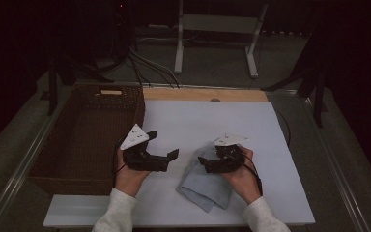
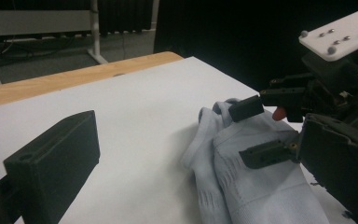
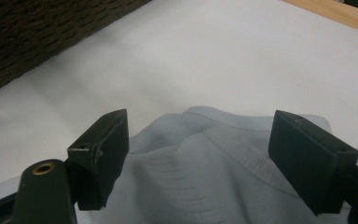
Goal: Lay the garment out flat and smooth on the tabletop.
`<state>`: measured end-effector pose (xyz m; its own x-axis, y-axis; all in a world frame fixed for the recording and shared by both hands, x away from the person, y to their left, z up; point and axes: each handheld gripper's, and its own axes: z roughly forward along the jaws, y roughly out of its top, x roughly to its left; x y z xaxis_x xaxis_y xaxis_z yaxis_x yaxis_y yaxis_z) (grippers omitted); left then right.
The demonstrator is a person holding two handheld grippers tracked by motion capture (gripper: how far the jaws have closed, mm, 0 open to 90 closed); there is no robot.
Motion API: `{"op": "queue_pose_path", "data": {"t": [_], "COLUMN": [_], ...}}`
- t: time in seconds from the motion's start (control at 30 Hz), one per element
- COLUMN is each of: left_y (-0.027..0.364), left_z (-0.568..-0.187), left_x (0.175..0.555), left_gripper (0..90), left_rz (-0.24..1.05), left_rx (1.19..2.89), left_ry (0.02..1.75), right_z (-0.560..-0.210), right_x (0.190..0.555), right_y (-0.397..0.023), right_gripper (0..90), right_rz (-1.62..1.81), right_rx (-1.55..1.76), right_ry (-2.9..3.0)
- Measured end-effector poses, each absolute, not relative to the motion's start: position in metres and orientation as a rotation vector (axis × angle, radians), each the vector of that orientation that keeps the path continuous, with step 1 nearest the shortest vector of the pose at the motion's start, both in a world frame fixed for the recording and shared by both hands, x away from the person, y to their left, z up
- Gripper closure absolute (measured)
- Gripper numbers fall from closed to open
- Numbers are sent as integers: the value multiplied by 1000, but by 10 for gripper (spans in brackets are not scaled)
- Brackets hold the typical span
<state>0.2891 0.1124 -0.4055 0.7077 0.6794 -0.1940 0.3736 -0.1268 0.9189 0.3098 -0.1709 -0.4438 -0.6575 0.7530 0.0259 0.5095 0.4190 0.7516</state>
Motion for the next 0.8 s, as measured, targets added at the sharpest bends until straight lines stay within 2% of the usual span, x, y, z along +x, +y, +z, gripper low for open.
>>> {"op": "queue_pose_path", "data": {"t": [0.23,0.4,0.57,0.8], "left_y": [112,113,114,113], "left_z": [-406,-406,-405,-406], "left_x": [289,289,289,289], "left_gripper": [4,4,4,4], "left_rz": [324,323,324,326], "left_rx": [1743,1741,1738,1741], "left_ry": [843,845,846,846], "right_z": [-444,-447,-449,-450], "right_x": [318,324,324,320], "right_y": [-171,-171,-173,-179], "right_gripper": [236,303,426,653], "right_rz": [1080,1059,1037,1010], "right_rx": [1119,1111,1097,1075], "right_ry": [2355,2394,2431,2454]}}
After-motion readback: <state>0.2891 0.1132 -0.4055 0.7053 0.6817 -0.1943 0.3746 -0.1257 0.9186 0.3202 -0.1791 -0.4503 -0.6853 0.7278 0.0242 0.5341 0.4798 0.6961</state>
